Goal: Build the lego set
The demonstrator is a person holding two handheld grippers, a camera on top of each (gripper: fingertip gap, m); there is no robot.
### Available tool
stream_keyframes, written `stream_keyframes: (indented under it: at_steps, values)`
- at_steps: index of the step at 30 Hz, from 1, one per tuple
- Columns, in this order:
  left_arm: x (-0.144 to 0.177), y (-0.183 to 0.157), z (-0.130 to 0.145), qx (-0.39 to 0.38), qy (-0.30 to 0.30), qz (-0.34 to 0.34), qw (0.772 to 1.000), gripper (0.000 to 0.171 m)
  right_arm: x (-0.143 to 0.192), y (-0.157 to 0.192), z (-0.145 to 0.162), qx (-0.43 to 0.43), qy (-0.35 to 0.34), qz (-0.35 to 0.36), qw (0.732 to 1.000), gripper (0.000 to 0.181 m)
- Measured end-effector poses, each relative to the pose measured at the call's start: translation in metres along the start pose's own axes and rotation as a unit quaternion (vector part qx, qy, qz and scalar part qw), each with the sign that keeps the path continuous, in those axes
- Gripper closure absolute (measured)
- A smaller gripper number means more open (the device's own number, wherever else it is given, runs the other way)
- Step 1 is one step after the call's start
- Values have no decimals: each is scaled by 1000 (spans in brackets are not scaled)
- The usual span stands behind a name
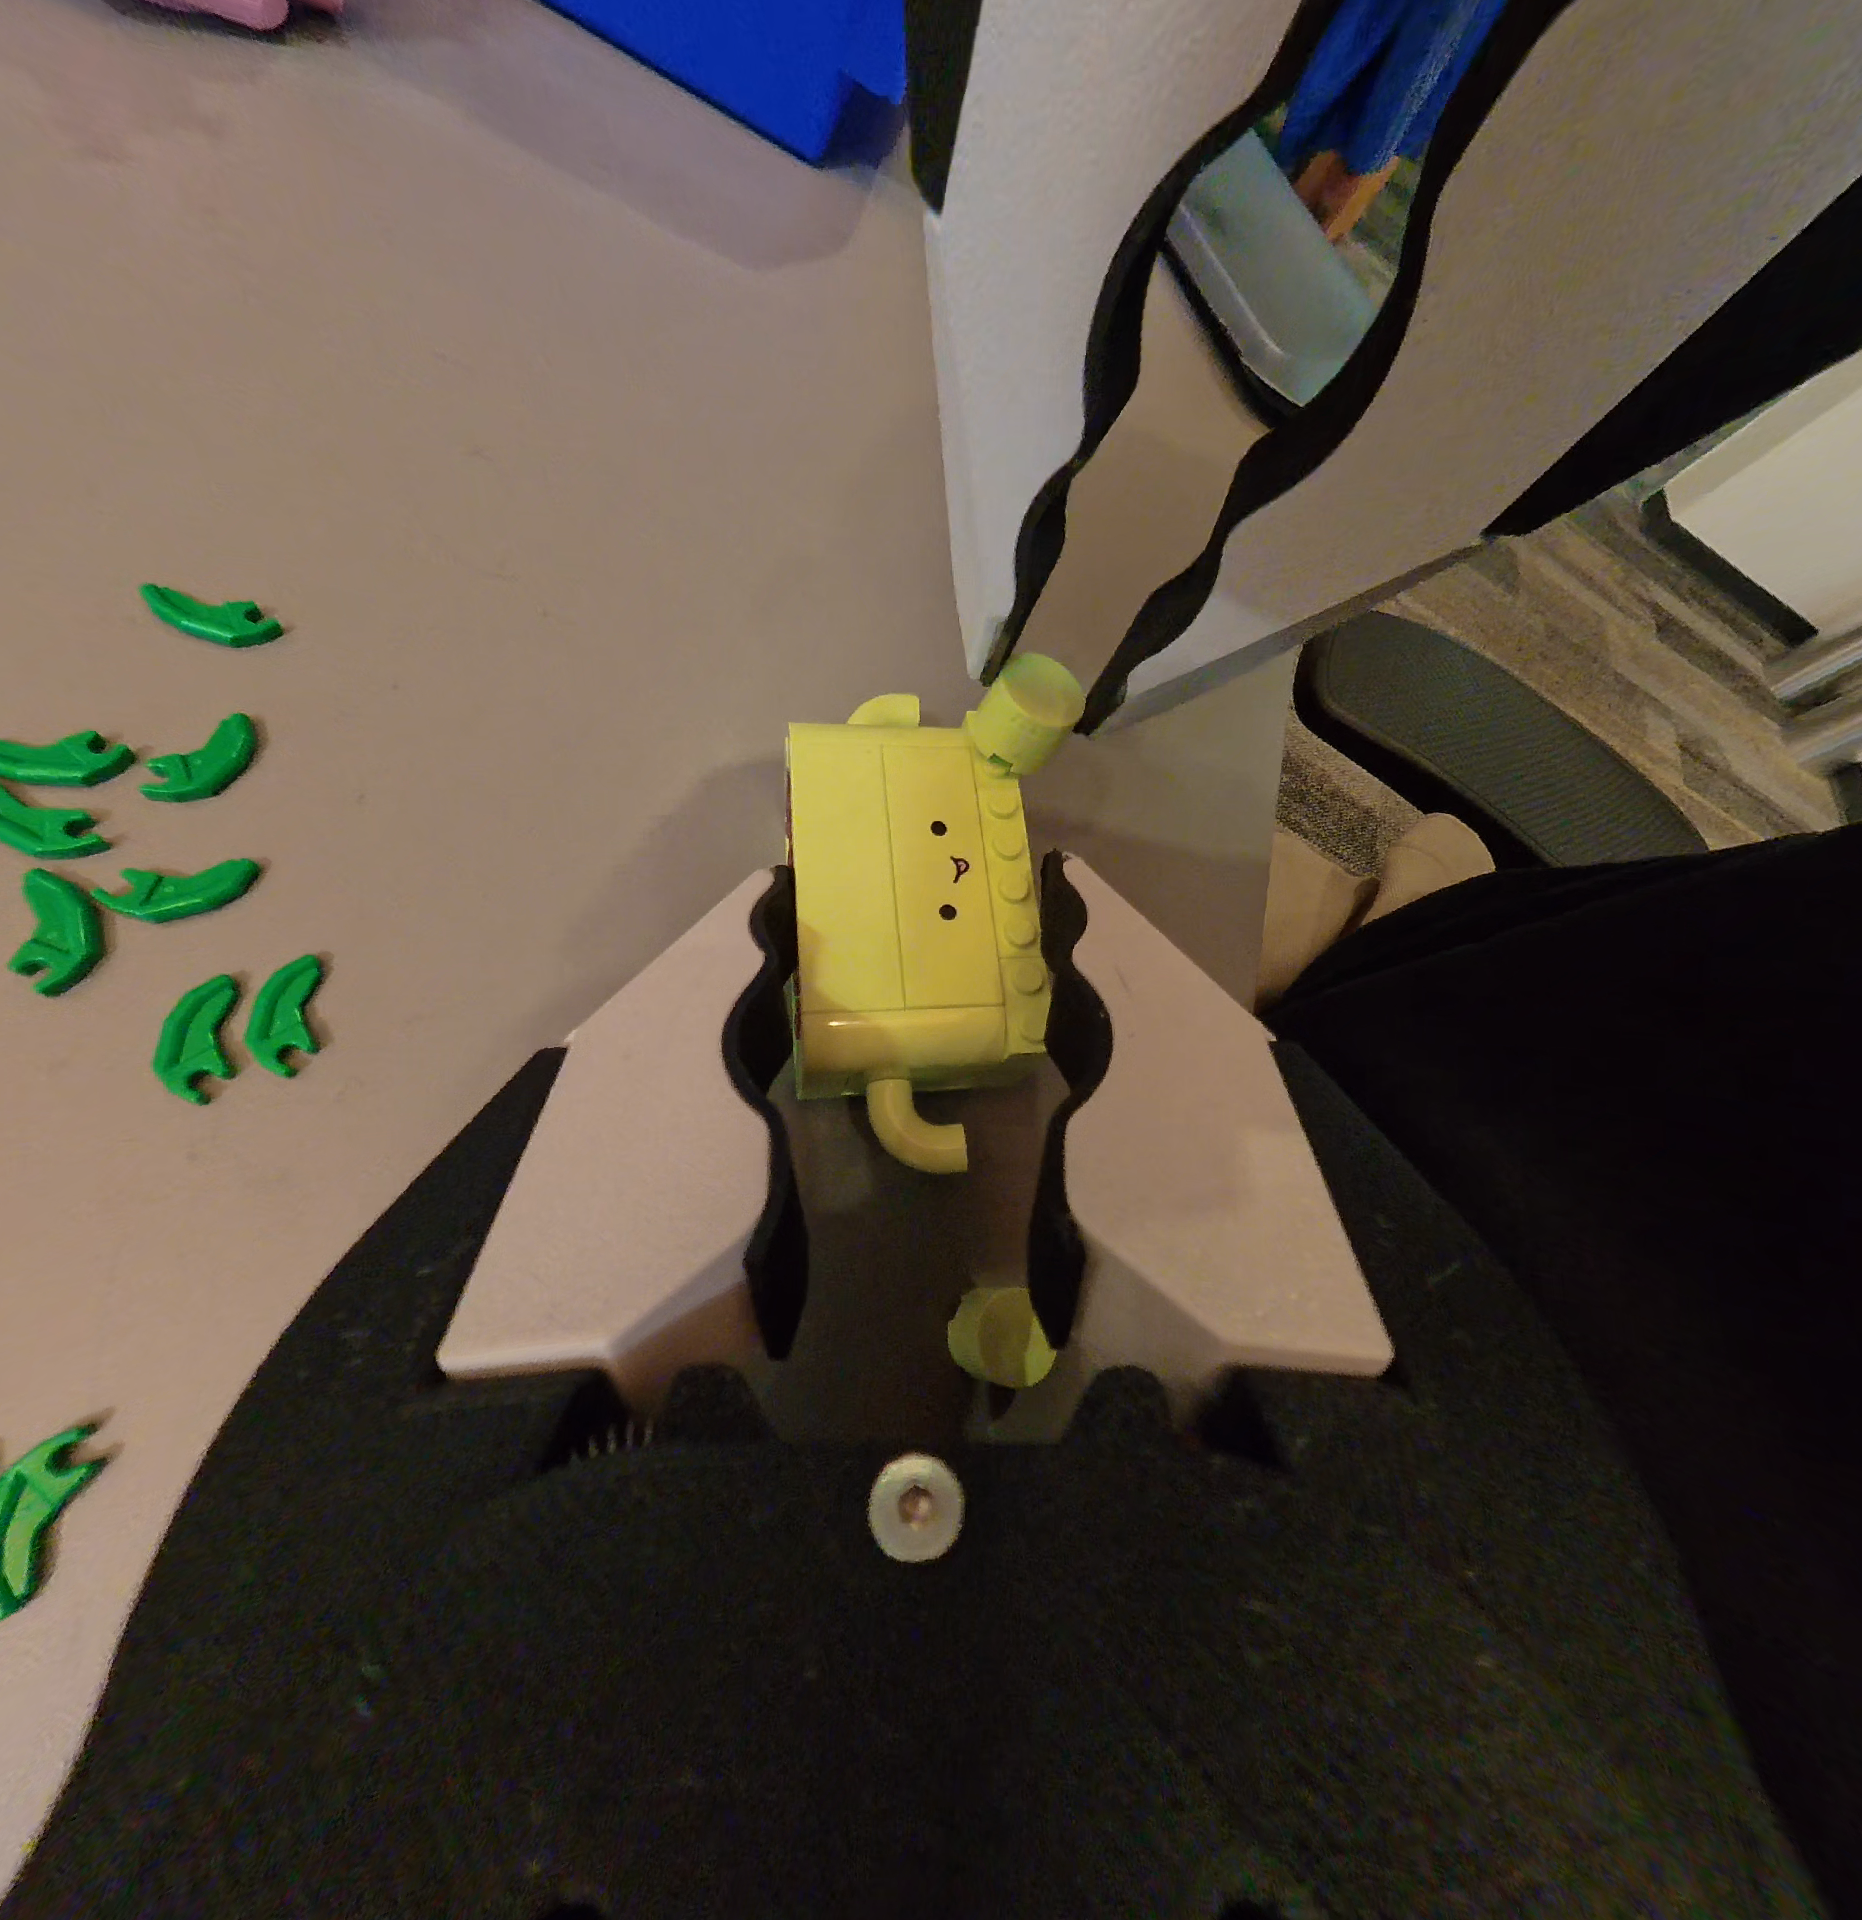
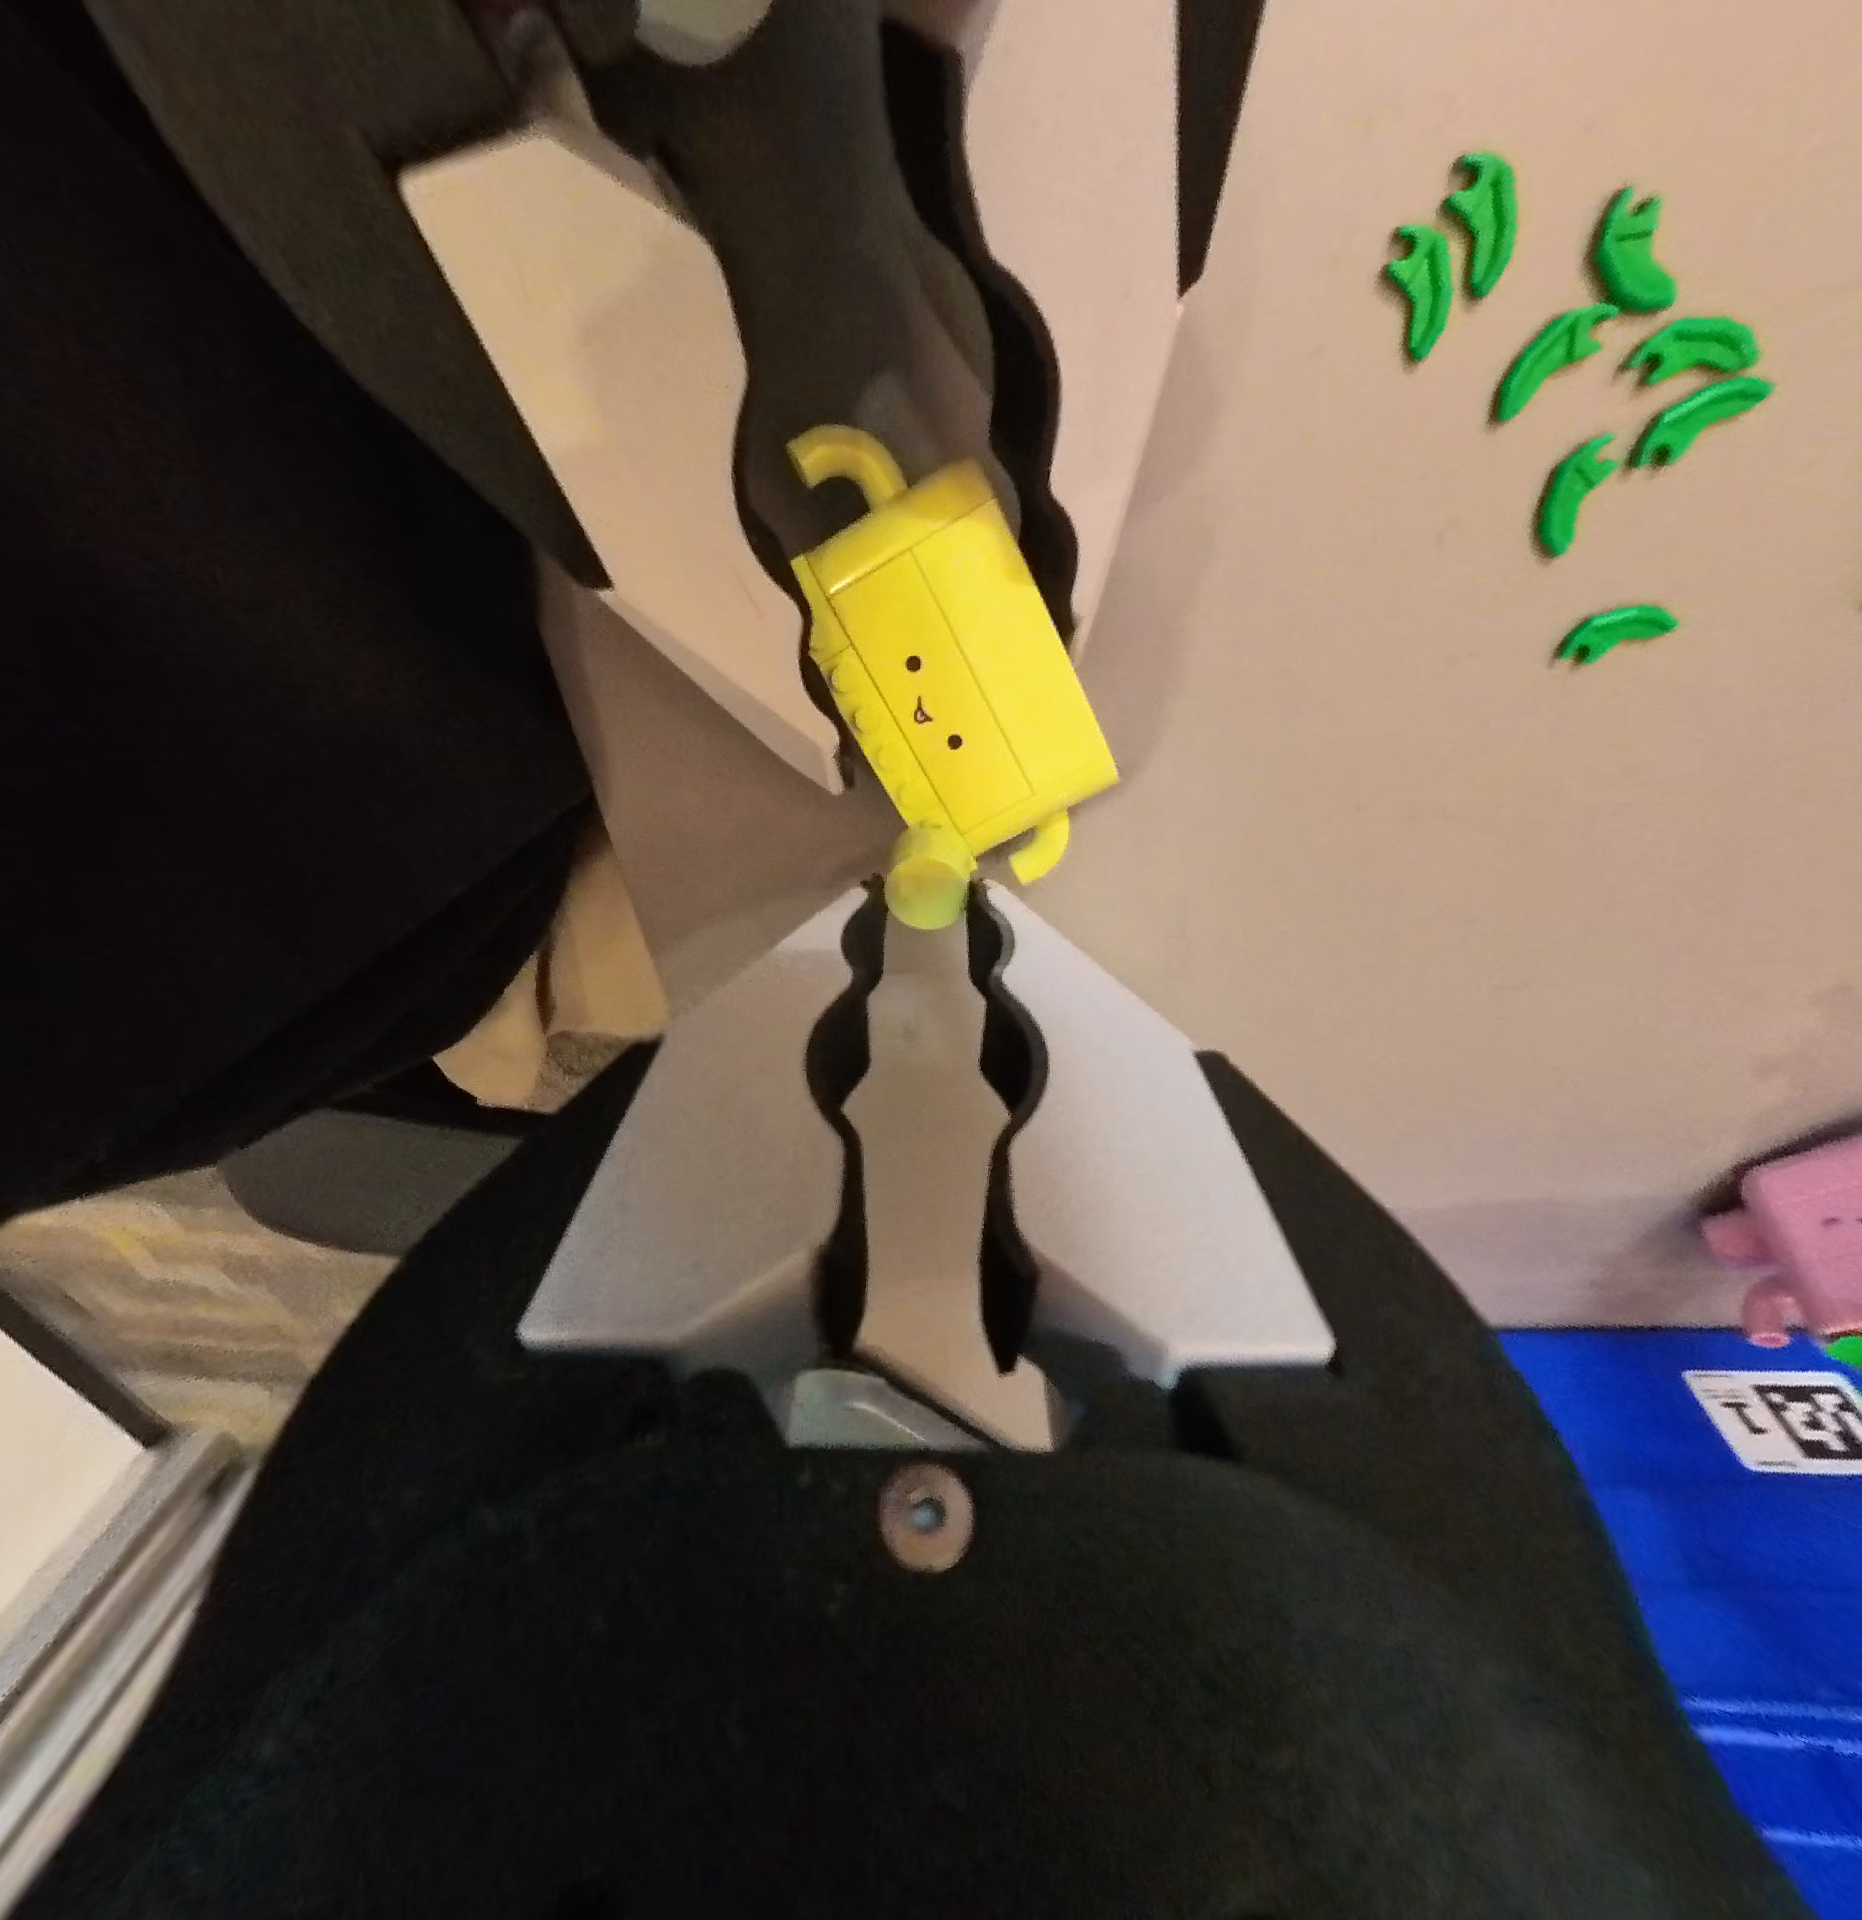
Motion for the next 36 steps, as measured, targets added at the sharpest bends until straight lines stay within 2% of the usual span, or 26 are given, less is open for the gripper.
stream_keyframes:
  at_steps: [12,36]
  values:
    - [0,2,0,10,-5,8,1000,125,-1,-8,-8,82,28,-47,995,167]
    - [1,2,1,13,-5,11,1000,125,-5,-13,-10,129,24,-84,988,167]
Point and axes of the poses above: each gripper's, where its closed fingertips meet, x back along the fingers, z out of its underside, y = z × x across the jaws, the point moved 9 cm from there along x, back along the fingers, and after that the axes turned 14 degrees about -x, right-handed, at the moved point
